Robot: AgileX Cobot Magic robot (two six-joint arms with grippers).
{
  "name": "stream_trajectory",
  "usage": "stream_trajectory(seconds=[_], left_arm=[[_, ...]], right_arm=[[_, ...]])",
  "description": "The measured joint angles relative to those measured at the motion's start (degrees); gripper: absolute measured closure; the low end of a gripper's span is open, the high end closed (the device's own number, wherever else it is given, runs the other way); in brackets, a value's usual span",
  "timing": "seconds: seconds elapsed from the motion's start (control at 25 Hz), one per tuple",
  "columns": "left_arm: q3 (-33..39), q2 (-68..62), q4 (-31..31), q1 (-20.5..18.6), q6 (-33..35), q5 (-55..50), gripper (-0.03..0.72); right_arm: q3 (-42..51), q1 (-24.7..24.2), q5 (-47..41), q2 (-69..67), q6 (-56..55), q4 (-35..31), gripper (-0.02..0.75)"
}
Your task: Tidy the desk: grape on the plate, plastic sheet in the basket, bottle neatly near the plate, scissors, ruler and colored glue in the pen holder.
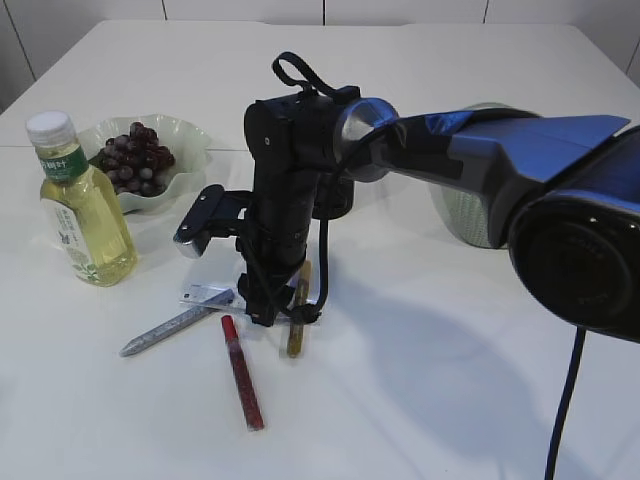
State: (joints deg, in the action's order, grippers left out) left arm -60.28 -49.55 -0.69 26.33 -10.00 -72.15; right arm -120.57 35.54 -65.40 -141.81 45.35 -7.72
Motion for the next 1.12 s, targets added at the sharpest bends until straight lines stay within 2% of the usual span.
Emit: stream_trajectory(seconds=[0.2, 0.28, 0.76, 1.12], left_arm=[[0.00, 0.00, -0.25, 0.00, 0.00, 0.00, 0.388], [0.00, 0.00, -0.35, 0.00, 0.00, 0.00, 0.389], [0.00, 0.00, -0.35, 0.00, 0.00, 0.00, 0.389], [0.00, 0.00, -0.44, 0.00, 0.00, 0.00, 0.389]], right_arm=[[0.00, 0.00, 0.09, 0.00, 0.00, -0.11, 0.416], [0.00, 0.00, 0.09, 0.00, 0.00, -0.11, 0.428], [-0.52, 0.00, -2.02, 0.00, 0.00, -1.24, 0.430], [-5.66, 0.00, -4.28, 0.00, -1.47, -2.10, 0.431]])
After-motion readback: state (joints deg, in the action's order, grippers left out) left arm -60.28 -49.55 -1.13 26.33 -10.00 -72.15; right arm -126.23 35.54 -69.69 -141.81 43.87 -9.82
